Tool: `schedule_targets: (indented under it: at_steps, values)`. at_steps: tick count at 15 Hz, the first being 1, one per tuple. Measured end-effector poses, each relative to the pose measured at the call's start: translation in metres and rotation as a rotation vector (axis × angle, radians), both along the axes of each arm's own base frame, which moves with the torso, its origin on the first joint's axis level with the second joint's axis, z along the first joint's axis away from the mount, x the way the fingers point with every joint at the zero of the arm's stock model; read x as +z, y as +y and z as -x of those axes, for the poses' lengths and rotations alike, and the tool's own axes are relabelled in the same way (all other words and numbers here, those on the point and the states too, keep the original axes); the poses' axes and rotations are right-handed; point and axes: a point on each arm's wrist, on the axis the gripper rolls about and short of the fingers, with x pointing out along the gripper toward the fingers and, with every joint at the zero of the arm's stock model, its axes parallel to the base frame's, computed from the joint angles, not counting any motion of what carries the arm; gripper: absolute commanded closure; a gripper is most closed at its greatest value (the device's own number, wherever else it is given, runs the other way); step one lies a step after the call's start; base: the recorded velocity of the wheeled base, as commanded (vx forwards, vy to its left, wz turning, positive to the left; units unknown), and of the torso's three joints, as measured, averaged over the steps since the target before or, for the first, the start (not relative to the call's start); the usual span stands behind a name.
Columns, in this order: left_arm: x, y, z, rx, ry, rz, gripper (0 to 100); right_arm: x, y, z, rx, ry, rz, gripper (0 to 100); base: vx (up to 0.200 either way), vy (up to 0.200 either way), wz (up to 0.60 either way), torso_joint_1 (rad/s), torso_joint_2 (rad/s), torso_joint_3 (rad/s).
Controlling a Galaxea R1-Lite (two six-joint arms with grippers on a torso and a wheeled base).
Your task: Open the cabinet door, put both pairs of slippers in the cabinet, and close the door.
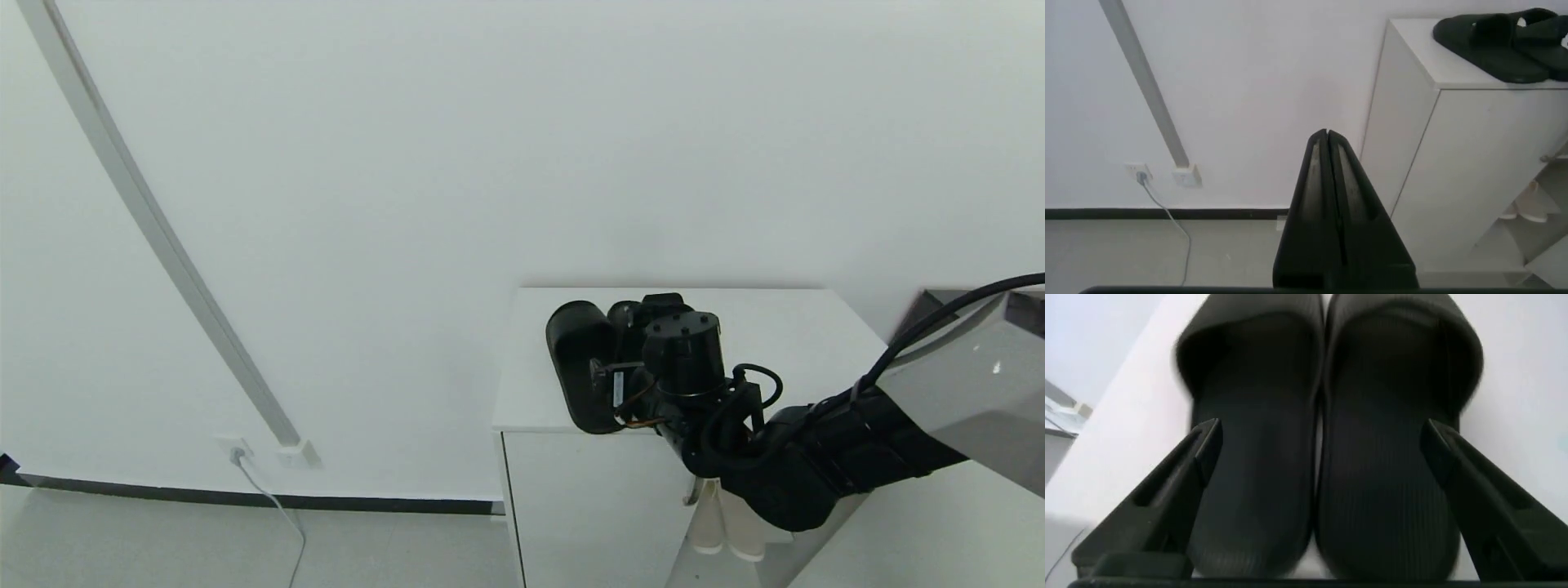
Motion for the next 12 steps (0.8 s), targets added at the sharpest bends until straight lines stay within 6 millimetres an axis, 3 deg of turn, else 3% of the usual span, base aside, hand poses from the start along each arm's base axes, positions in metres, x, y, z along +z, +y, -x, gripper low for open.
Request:
schedule_targets:
  at_steps: [12]
  values:
    - [0.000,0.000,0.000,0.000,0.000,0.001,100,-0.032,0.017,-0.024,0.000,-0.071,-0.016,0,0.000,0.000,0.00,0.000,0.00,0.000]
